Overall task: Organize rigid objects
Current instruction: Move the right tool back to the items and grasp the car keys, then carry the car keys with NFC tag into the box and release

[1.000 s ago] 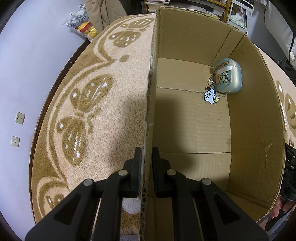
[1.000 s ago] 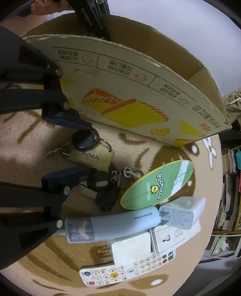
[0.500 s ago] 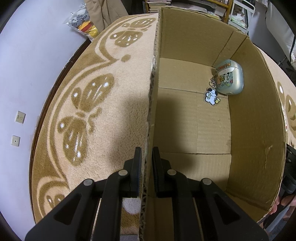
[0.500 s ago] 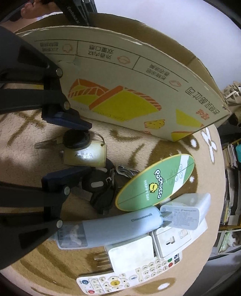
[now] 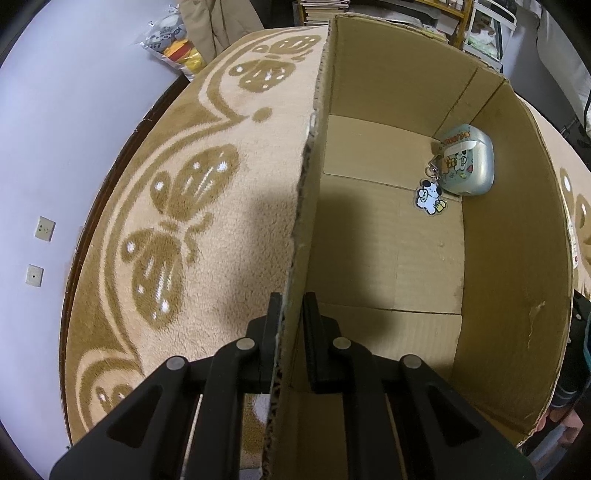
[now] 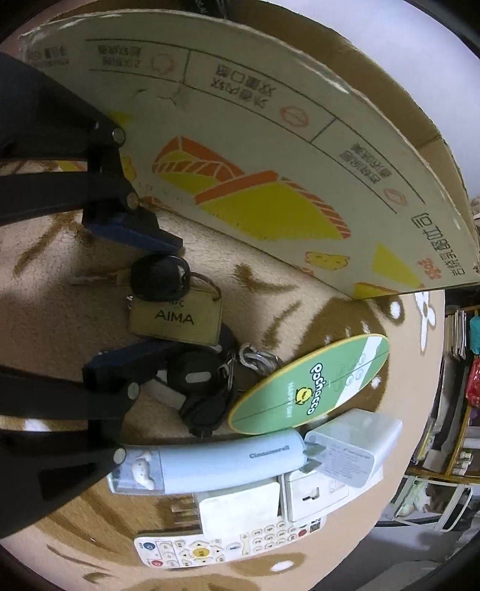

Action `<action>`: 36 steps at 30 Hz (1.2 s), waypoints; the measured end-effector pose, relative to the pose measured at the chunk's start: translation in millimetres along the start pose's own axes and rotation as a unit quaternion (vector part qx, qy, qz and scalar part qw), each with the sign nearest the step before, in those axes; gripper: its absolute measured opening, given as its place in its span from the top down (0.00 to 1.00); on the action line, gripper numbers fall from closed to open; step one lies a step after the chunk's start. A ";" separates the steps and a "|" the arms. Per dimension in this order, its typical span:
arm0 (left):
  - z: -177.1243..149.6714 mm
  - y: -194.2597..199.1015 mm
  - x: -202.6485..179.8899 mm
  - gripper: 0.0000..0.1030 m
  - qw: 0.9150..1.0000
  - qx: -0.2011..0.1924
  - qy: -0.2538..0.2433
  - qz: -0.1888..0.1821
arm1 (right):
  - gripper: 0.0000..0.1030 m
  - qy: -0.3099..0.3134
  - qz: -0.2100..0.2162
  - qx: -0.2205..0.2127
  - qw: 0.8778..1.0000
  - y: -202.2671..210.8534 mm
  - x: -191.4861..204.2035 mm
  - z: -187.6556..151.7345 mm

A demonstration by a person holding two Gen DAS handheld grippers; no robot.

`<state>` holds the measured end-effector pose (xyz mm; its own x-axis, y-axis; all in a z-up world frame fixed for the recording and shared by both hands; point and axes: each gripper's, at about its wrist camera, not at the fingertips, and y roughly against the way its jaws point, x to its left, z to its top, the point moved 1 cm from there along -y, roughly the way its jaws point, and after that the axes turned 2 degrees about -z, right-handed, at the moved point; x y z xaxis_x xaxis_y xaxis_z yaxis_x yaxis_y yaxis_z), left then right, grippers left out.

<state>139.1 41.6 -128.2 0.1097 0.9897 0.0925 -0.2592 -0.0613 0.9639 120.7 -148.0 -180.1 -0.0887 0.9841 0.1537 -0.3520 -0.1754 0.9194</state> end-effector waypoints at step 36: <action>-1.0 3.4 0.3 0.91 1.000 -0.009 -0.005 -0.001 | 0.66 -0.043 0.044 -0.163 0.985 122.3 3.0 62.4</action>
<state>137.3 41.7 -125.2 0.1203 0.9883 0.0935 -0.2768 -0.0570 0.9592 135.5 -164.8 -44.6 -0.0584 0.9612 0.2696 -0.6287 -0.2452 0.7380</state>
